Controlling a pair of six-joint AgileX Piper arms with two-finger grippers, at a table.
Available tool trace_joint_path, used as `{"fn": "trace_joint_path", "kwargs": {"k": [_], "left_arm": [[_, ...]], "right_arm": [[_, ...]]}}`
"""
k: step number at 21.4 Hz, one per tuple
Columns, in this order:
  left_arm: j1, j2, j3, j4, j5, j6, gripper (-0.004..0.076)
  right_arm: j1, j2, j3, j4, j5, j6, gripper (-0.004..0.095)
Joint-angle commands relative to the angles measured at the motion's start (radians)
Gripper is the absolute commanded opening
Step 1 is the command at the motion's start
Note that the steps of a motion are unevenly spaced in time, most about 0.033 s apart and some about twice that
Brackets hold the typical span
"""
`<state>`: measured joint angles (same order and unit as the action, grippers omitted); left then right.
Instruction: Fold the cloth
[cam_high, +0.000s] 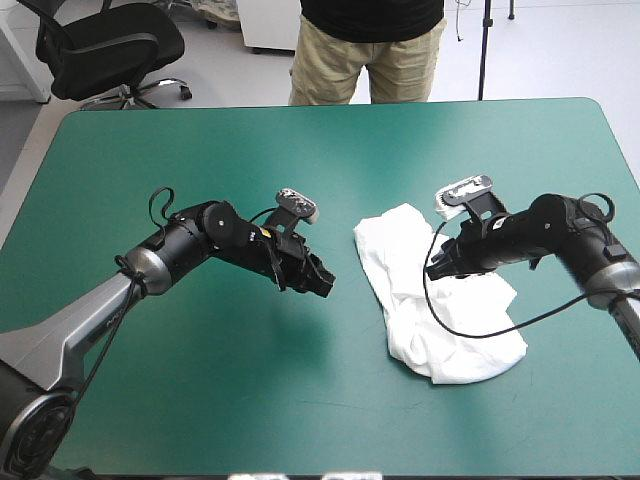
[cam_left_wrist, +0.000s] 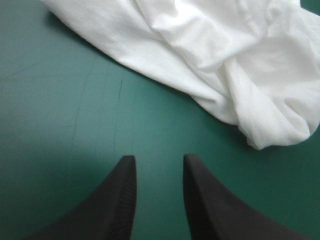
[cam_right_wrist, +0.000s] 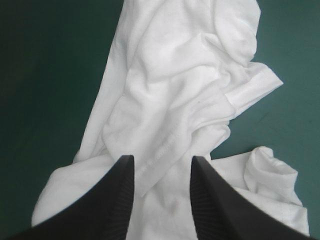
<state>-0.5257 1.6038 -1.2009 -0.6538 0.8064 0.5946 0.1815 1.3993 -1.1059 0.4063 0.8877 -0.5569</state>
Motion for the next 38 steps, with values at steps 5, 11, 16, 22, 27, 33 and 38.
{"fn": "trace_joint_path", "kwargs": {"k": [5,11,16,22,27,33,38], "left_arm": [[-0.004,-0.048,-0.031,-0.036,-0.010,0.003,0.0241],[-0.004,-0.048,-0.060,0.172,0.030,-0.075,0.0241],[-0.004,-0.126,-0.172,0.430,0.105,-0.205,0.0241],[-0.004,-0.331,-0.272,0.615,0.214,-0.329,0.0241],[-0.004,-0.615,-0.270,0.683,0.352,-0.443,0.0241],[-0.004,-1.009,-0.004,0.669,0.396,-0.495,0.0241],[-0.004,-1.373,0.401,0.614,0.209,-0.495,0.0240]], "right_arm": [[-0.007,-0.029,-0.027,0.027,-0.020,-0.001,0.0349],[-0.007,-0.029,-0.027,0.027,-0.016,-0.001,0.0349],[-0.007,-0.029,-0.027,0.039,-0.017,-0.001,0.0347],[-0.007,-0.031,-0.027,0.081,-0.017,-0.046,0.0347],[-0.007,-0.062,-0.027,0.103,-0.023,-0.085,0.0347],[-0.007,-0.157,-0.027,0.098,-0.022,-0.093,0.0347],[-0.007,-0.191,-0.027,0.067,0.034,-0.055,0.0347]]}}
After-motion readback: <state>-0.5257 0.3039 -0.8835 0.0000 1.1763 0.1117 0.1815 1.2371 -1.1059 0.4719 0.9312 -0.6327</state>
